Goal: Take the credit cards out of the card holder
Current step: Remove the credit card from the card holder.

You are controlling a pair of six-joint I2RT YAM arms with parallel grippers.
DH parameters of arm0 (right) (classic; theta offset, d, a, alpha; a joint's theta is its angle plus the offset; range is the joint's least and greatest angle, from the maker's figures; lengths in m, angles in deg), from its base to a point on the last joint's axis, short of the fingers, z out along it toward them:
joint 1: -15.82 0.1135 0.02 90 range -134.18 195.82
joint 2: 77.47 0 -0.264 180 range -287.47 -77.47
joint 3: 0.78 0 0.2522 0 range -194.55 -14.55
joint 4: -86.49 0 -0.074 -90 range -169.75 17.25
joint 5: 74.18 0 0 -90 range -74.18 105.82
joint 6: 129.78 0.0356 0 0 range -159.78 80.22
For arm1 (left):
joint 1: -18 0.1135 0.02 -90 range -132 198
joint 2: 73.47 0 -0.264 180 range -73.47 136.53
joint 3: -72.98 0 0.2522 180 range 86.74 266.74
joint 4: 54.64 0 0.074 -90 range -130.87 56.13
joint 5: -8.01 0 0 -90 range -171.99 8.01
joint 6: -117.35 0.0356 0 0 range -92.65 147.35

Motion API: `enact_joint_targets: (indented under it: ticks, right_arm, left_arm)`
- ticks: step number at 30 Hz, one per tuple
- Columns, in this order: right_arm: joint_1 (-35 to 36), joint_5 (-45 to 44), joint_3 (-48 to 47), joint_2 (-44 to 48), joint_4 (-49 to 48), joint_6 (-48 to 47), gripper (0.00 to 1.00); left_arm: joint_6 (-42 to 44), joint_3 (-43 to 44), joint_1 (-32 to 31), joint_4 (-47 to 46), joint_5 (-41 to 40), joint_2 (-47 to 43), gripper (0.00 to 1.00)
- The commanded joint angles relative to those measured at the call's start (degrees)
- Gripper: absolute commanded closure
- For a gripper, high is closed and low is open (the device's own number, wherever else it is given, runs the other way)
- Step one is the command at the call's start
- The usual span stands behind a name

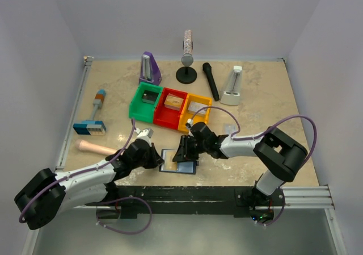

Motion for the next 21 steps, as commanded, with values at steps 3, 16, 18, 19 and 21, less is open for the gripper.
enact_joint_targets:
  ticks: [3, 16, 18, 19, 21]
  right_arm:
    - [-0.3, 2.4, 0.7, -1.3, -5.6, 1.2, 0.65]
    - [-1.3, 3.8, 4.8, -1.7, -17.0, 3.6, 0.65]
    - [-1.3, 3.9, 5.0, -1.9, -17.9, 3.6, 0.65]
    - [-1.3, 4.1, 5.2, -1.9, -18.6, 3.7, 0.64]
    - [-1.3, 4.1, 5.5, -2.0, -20.1, 4.1, 0.64]
  left_arm:
    - [-0.8, -1.4, 0.1, -0.7, -0.4, 0.9, 1.00]
    - [-1.1, -2.4, 0.1, -2.8, 0.4, 2.6, 1.00]
    - [-1.1, -2.4, 0.1, -3.0, 0.5, 3.0, 1.00]
    - [-1.1, -2.4, 0.1, -3.1, 0.5, 3.0, 1.00]
    - [-1.3, -2.4, 0.1, -3.2, 0.6, 3.2, 1.00]
